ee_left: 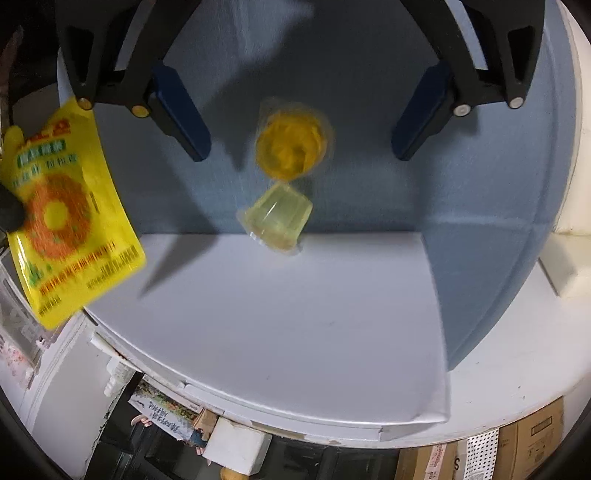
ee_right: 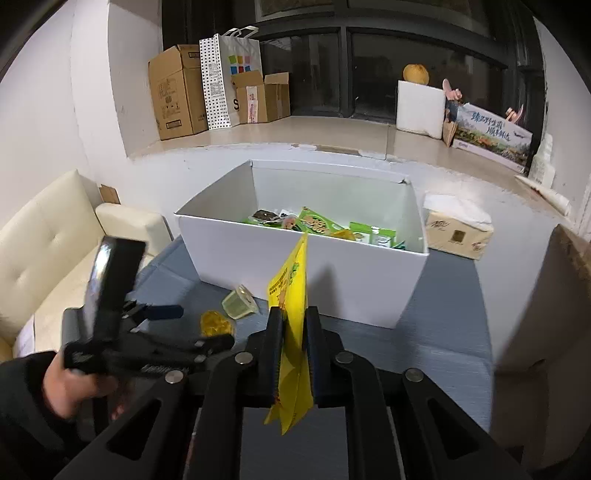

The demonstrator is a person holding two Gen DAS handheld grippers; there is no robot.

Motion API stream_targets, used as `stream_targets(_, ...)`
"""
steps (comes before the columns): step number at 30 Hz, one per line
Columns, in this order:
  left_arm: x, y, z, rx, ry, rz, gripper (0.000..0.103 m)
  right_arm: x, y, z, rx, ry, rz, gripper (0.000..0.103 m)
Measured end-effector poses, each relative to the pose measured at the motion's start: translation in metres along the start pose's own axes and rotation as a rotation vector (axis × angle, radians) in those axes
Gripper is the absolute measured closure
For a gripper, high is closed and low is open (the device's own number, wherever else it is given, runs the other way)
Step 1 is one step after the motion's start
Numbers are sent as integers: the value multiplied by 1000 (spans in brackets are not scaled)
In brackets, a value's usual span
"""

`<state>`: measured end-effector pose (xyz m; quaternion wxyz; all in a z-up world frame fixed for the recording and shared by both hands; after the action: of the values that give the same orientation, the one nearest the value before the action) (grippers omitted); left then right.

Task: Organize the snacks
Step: 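Grasp the yellow pea-snack bag corner with the right tool and lift it, then grasp a yellow jelly cup with the left tool and place it into the white box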

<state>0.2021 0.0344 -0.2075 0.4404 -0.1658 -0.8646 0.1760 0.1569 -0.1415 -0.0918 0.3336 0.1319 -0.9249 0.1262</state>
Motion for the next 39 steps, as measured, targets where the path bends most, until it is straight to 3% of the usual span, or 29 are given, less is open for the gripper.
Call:
stream_targets(1, -2, 0, -1, -6, 0, -7, 15, 0, -2, 1, -3, 2, 4, 91)
stream_targets(3, -4, -3, -2, -47, 0, -44, 41, 1, -7, 4, -10, 6, 5, 91)
stream_targets(5, -4, -5, -2, -56, 14, -29, 65, 0, -9, 5, -17, 10, 3, 91)
stream_targets(11, 18, -17, 3, -97, -30, -23, 67, -2, -13, 11, -32, 12, -6, 91)
stream_targets(14, 43, -29, 2, -138, -78, -4, 97, 0, -14, 12, -36, 9, -9, 91)
stream_targets(18, 64, -43, -6, -197, -112, -3, 97, -1, -16, 10, -41, 2, -5, 91)
stream_targets(23, 57, -37, 5, -191, -48, -12, 97, -3, -15, 13, -43, 9, -14, 91)
stream_targets(25, 56, -31, 12, -187, -25, -42, 83, -4, -14, 15, -44, 12, -16, 91)
stream_targets(27, 51, -27, 24, -185, 2, -63, 28, -5, -14, 17, -47, 17, -20, 91)
stream_targets(29, 47, -22, 29, -178, 0, -66, 13, -6, -13, 17, -46, 19, -25, 91)
stream_targets(35, 25, -5, 26, -132, 32, -67, 13, -7, -8, 21, -43, 22, -38, 91)
stream_targets(37, 22, -2, 26, -116, 38, -46, 28, -7, -9, 22, -47, 24, -36, 91)
stream_targets(38, 22, 0, 26, -105, 37, -43, 49, -8, -9, 22, -48, 25, -35, 91)
stream_targets(39, 24, 1, 25, -105, 29, -48, 55, -8, -9, 22, -50, 26, -34, 91)
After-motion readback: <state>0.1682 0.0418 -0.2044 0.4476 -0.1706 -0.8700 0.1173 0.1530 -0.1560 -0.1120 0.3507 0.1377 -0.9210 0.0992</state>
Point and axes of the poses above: each gripper's, at about its wrist camera, not at the fingertips, and x roughly against the way its jaws point, y to its left, z to its underside, the point moved 3 cm from there along -x, roughly the way its jaws point, and after that the axes turned 14 degrees about z, right-handed, at the moved point
